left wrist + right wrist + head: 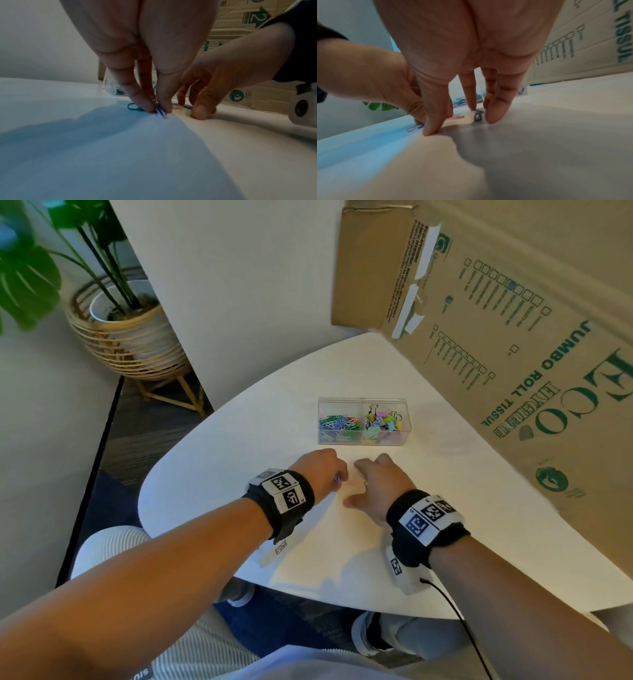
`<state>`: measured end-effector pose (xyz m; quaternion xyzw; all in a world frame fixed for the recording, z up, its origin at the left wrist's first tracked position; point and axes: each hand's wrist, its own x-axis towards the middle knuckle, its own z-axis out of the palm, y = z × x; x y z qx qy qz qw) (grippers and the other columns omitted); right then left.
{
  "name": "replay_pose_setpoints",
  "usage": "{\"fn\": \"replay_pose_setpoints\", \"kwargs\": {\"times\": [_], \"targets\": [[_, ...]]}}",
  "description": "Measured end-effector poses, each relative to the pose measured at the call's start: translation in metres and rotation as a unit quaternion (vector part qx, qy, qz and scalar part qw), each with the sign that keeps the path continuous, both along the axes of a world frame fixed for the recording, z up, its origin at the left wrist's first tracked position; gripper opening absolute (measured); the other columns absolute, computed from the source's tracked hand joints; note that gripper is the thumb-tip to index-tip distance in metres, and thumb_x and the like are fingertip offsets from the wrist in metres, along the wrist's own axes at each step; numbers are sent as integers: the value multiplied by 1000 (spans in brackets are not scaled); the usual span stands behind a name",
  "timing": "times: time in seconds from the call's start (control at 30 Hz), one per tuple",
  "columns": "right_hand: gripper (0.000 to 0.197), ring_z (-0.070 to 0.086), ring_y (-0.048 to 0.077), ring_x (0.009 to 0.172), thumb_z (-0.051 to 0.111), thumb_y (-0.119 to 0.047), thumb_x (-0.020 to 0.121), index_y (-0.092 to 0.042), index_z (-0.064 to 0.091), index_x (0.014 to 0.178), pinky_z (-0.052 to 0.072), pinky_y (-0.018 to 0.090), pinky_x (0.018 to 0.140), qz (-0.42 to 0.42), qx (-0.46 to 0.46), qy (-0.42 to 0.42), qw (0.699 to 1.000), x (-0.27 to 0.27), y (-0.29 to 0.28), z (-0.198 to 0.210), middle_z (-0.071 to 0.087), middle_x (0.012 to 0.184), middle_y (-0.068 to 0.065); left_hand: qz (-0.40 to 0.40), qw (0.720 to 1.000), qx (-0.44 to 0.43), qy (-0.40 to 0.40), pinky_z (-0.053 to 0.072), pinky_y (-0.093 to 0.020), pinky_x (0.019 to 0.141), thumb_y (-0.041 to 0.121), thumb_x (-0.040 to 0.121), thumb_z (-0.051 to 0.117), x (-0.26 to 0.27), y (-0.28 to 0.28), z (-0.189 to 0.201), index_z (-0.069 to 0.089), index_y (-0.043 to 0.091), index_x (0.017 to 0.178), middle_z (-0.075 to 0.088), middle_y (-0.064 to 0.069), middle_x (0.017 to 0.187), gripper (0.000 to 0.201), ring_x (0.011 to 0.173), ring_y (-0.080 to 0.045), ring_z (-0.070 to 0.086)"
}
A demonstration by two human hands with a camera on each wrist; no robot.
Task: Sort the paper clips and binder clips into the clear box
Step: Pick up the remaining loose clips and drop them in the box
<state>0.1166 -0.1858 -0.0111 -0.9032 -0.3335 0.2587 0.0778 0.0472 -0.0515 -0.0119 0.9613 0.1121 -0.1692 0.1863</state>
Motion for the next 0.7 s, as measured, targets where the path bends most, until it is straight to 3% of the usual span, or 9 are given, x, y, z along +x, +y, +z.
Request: {"fn": "replay_pose_setpoints", "kwargs": {"times": [0.17,0.23,0.33,0.57,0.7], "targets": [[30,58,28,106,65,-27,88,-21,67,117,41,28,84,66,-2,-36,997,2,14,5,58,115,9,-3,1000,-24,2,43,-30,93,35,88,64,-5,5,2,63,22,121,57,-4,114,36,108,-22,54],[26,59,27,106,61,-23,91,-21,70,116,42,27,86,77,-6,-45,996,5,13,6,64,116,8,-24,999,-20,21,41,-28,95,39,84,67,-8,8,2,60,22,127,55,-3,120,47,112,-21,51],[25,62,26,103,58,-17,93,-18,71,114,44,27,89,71,-1,-41,997,7,10,8,68,115,7,-36,999,0,29,40,-28,96,32,87,66,-13,14,1,55,23,133,53,-3,125,48,116,-22,50],[26,62,27,97,59,-19,89,-16,67,114,48,29,83,68,-18,-57,996,4,10,10,67,110,9,-8,1000,5,-9,42,-25,88,22,94,55,-17,11,3,64,21,123,63,0,120,30,108,-18,55],[21,62,26,90,60,-17,87,-13,70,106,48,28,77,61,-31,-58,996,7,15,12,68,103,10,9,1000,9,-14,43,-25,86,23,91,58,-14,10,5,66,22,116,65,2,115,27,104,-17,57]]}}
